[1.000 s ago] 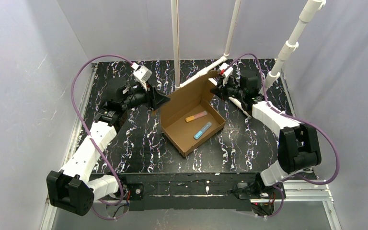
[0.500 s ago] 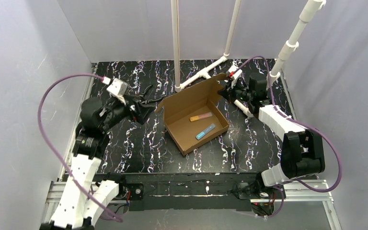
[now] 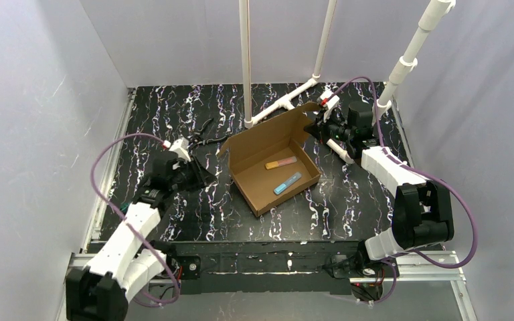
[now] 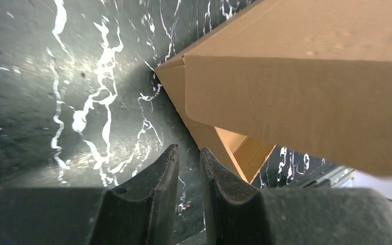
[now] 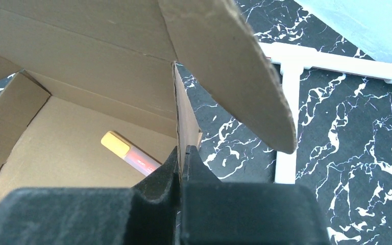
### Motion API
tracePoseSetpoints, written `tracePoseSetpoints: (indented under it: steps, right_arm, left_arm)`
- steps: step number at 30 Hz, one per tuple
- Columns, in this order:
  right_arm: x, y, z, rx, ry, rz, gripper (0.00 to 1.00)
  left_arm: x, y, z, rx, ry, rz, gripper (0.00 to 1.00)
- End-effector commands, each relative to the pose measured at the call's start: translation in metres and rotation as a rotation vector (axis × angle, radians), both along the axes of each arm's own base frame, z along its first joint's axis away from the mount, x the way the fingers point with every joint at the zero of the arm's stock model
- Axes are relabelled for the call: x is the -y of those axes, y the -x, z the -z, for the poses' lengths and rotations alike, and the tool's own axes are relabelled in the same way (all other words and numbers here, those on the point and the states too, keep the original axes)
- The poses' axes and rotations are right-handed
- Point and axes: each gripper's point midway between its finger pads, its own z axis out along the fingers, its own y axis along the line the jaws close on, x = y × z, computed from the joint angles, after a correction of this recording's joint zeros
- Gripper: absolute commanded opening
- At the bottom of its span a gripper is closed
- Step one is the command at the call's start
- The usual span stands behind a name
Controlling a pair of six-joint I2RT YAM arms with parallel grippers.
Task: Fold the paper box
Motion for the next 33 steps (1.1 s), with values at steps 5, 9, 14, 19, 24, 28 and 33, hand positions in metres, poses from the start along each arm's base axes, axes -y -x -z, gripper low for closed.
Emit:
tracePoseSetpoints:
  steps: [5, 9, 14, 19, 24, 28, 33]
  right_arm:
    - [0.001, -0.003, -0.015, -0.018, -0.057, 0.06, 0.01]
    - [-0.003, -0.001, -0.013, -0.032, -0.056, 0.055, 0.01]
    - [-0.009, 0.005, -0.013, -0.076, -0.068, 0.056, 0.01]
    - [-0.009, 0.011, -0.008, -0.126, -0.078, 0.092, 0.01]
    - [-0.011, 0.012, -0.009, -0.148, -0.067, 0.081, 0.01]
    - [-0.021, 0.023, -0.003, -0.215, -0.04, 0.015, 0.01]
    - [-0.021, 0.027, 0.001, -0.263, -0.003, 0.032, 0.01]
  left_arm:
    - [0.066, -0.04, -0.01, 0.02, 0.113, 0.088, 0.2]
    - [0.076, -0.049, 0.0, 0.005, 0.122, 0.087, 0.2]
    - [0.088, -0.048, 0.013, -0.04, 0.133, 0.114, 0.2]
    - [0.083, -0.041, 0.025, -0.053, 0.12, 0.102, 0.2]
    - [0.078, -0.033, 0.034, -0.065, 0.108, 0.096, 0.2]
    - [0.075, -0.03, 0.038, -0.064, 0.097, 0.089, 0.2]
    - [0.072, -0.026, 0.041, -0.064, 0.092, 0.087, 0.2]
